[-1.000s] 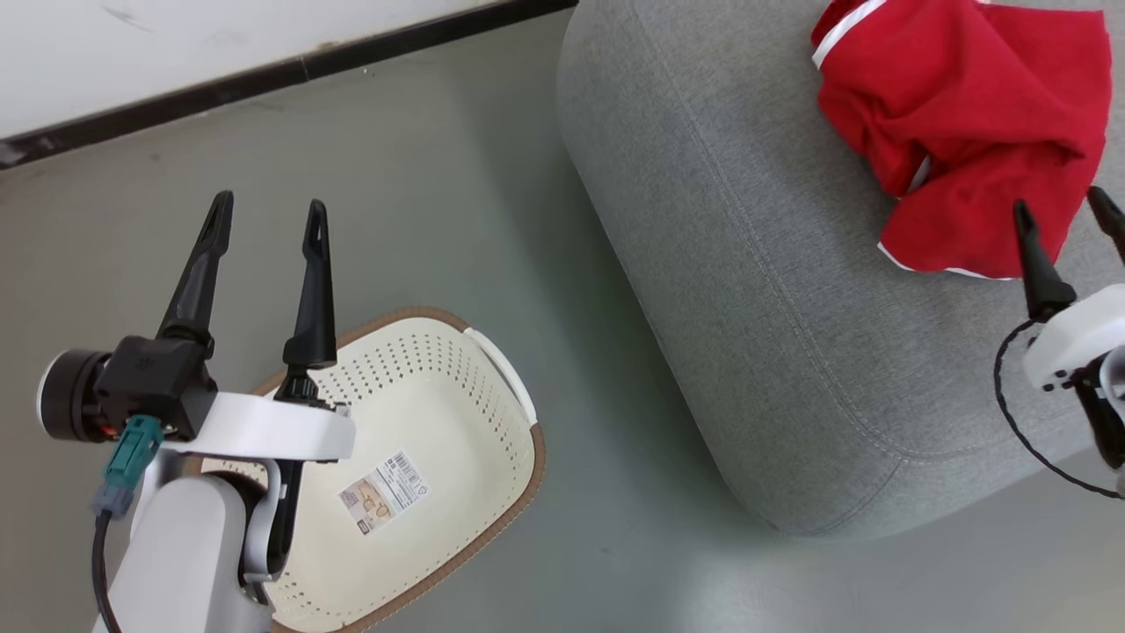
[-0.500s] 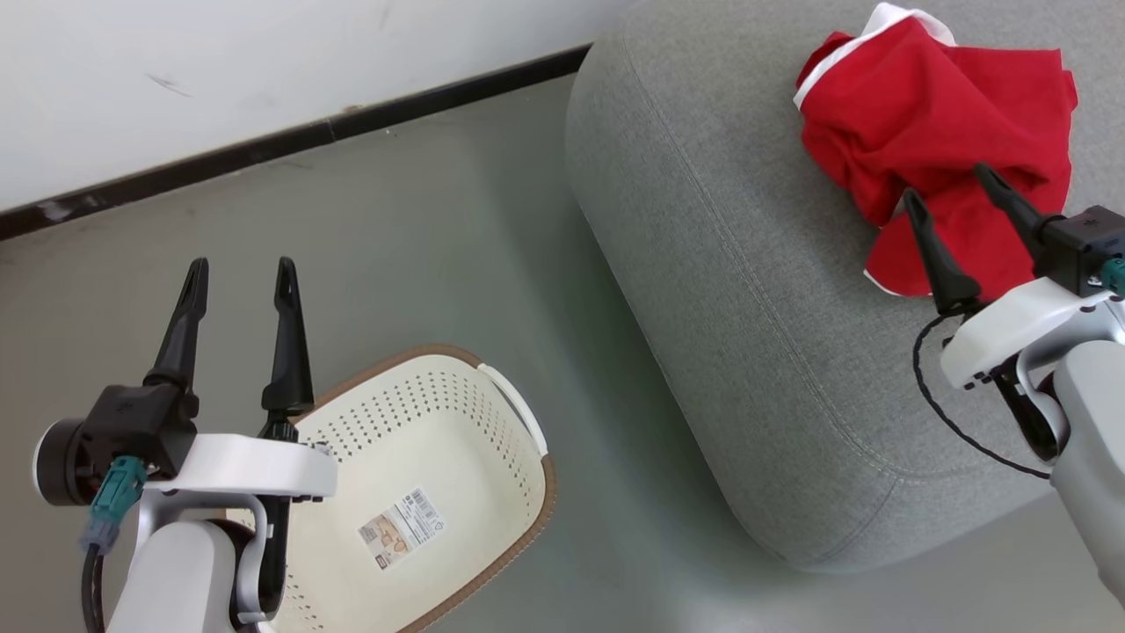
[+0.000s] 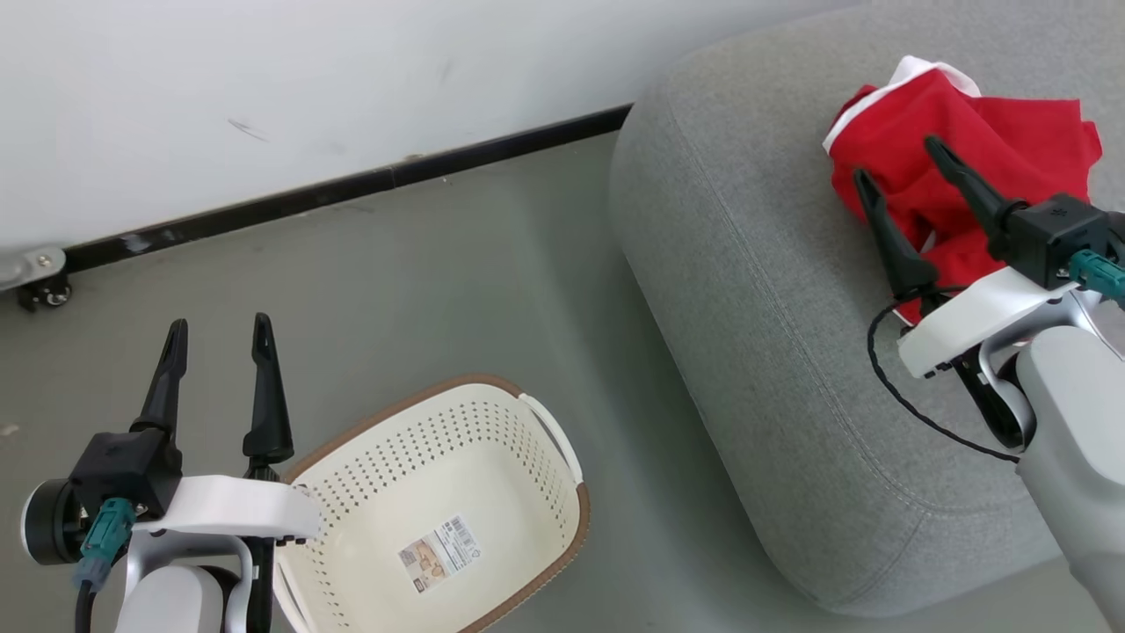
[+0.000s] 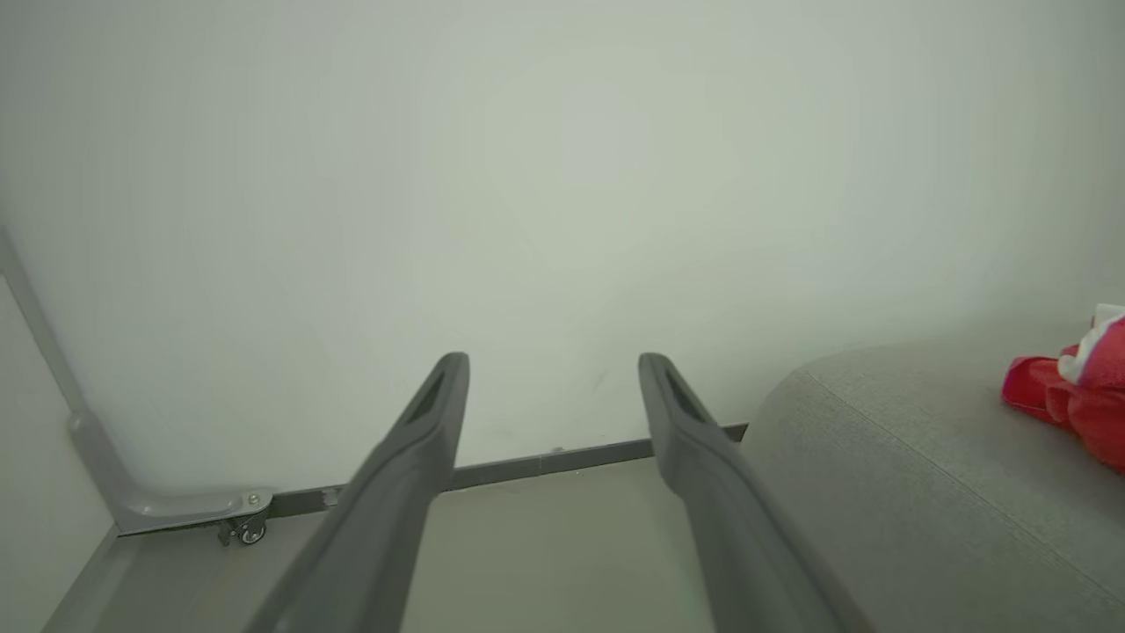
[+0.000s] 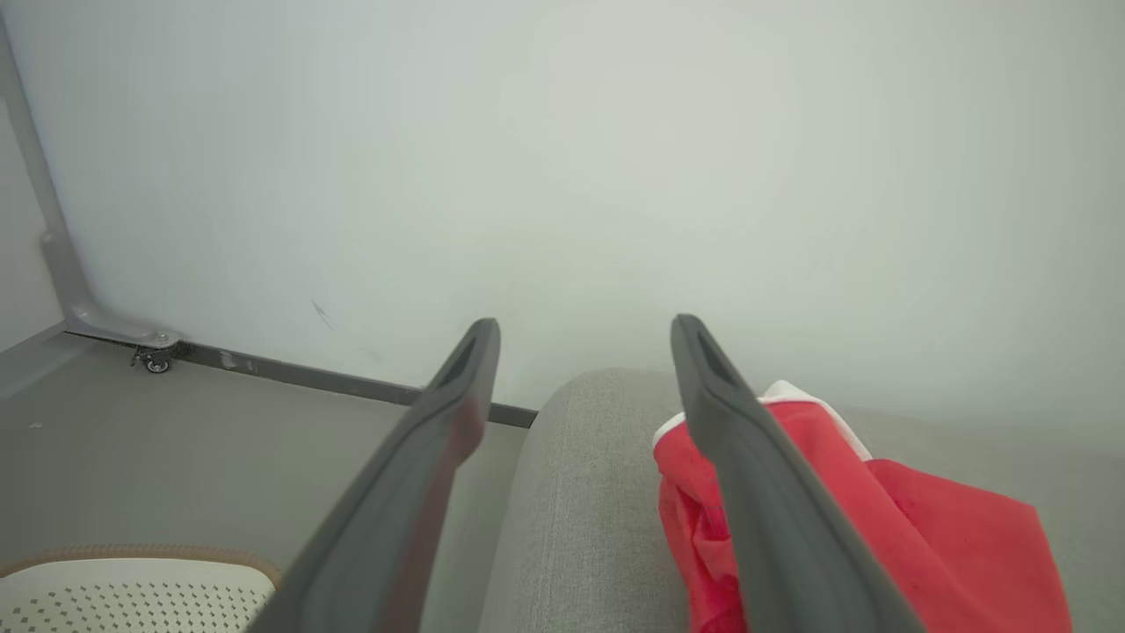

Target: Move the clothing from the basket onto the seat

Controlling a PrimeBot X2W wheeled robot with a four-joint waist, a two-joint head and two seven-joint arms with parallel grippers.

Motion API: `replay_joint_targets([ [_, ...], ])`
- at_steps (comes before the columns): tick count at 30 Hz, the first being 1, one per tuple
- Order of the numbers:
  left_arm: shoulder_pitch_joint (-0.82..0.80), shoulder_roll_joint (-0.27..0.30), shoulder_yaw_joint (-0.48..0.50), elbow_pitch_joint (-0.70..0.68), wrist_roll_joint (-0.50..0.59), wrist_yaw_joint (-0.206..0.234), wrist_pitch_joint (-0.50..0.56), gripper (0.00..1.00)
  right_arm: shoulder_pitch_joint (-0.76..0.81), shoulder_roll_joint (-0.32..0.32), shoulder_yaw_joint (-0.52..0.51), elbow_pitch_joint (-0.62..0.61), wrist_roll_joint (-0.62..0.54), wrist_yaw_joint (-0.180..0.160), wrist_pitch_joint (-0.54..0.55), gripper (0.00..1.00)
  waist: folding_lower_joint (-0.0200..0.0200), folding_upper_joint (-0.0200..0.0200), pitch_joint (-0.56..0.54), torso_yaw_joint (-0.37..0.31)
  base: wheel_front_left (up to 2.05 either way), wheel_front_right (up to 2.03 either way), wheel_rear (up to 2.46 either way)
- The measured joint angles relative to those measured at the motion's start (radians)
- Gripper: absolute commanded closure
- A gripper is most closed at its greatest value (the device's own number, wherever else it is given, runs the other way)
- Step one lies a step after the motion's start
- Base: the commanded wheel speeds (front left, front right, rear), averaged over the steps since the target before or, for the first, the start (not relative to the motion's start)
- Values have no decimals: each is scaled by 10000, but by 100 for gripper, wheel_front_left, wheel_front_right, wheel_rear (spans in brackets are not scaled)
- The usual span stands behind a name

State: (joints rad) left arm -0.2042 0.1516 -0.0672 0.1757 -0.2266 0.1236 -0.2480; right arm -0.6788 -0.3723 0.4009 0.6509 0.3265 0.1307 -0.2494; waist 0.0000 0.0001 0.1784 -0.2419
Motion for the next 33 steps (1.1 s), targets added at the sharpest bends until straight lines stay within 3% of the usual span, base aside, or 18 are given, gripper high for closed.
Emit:
replay_joint_targets([
  [8, 511, -86, 174, -4, 0, 33, -2, 0, 95, 293, -441, -516, 180, 0, -2, 0, 0, 0, -425, 378, 0, 0, 0],
  [22, 1288, -403, 247, -8, 0, 84, -2, 0, 1874, 443, -1795, -1241, -150, 0, -27, 0, 0, 0, -1200, 965, 0, 0, 0],
  [33, 1661, -621, 65, 36, 10, -15, -2, 0, 3575, 1170, -2297, -1670, -667, 0, -27, 0, 0, 0, -1746, 1285, 0, 0, 0],
])
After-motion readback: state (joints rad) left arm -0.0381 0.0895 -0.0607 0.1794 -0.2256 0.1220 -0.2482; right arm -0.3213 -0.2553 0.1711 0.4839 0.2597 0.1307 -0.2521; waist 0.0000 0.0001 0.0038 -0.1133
